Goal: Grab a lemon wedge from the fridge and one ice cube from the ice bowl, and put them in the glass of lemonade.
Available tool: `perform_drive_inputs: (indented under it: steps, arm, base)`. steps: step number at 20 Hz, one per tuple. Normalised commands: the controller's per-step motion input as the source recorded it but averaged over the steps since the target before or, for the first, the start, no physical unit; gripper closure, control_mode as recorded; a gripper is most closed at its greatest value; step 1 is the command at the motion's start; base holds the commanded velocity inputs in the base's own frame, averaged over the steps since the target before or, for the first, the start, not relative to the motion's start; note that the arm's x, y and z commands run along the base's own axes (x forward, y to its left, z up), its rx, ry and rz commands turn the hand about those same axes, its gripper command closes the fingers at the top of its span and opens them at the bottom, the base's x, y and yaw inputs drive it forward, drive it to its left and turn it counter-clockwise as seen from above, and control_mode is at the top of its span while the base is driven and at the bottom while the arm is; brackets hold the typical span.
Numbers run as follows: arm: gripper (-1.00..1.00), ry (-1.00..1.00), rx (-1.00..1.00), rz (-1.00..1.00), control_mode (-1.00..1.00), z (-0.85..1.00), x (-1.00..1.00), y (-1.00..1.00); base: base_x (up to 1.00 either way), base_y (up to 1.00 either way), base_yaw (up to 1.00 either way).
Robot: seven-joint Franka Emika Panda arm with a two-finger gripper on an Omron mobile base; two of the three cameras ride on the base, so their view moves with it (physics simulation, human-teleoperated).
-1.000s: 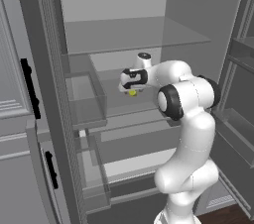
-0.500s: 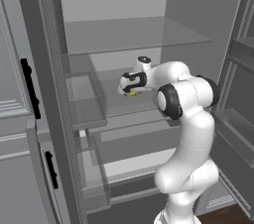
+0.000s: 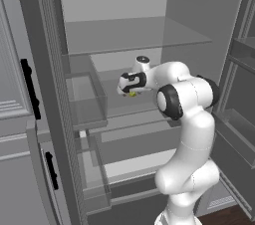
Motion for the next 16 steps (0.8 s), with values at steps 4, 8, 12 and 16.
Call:
perform_drive_inputs:
  steps: [4, 8, 12, 16]
  arm:
    - [-1.0, 0.0, 0.0, 0.0, -1.0, -0.06, -0.08, 0.0]
    - [-1.0, 0.0, 0.0, 0.0, -1.0, -0.1, 0.0, 0.0]
    - [-1.0, 0.0, 0.0, 0.0, -1.0, -0.12, 0.0, 0.0]
    - [-1.0, -0.01, 0.0, -0.06, -1.0, -0.18, 0.0, 0.0]
  base:
    - [0.0, 0.0, 0.0]
    - [0.0, 0.0, 0.0]
    - [0.0, 0.0, 0.0]
    - [0.0, 0.0, 0.0]
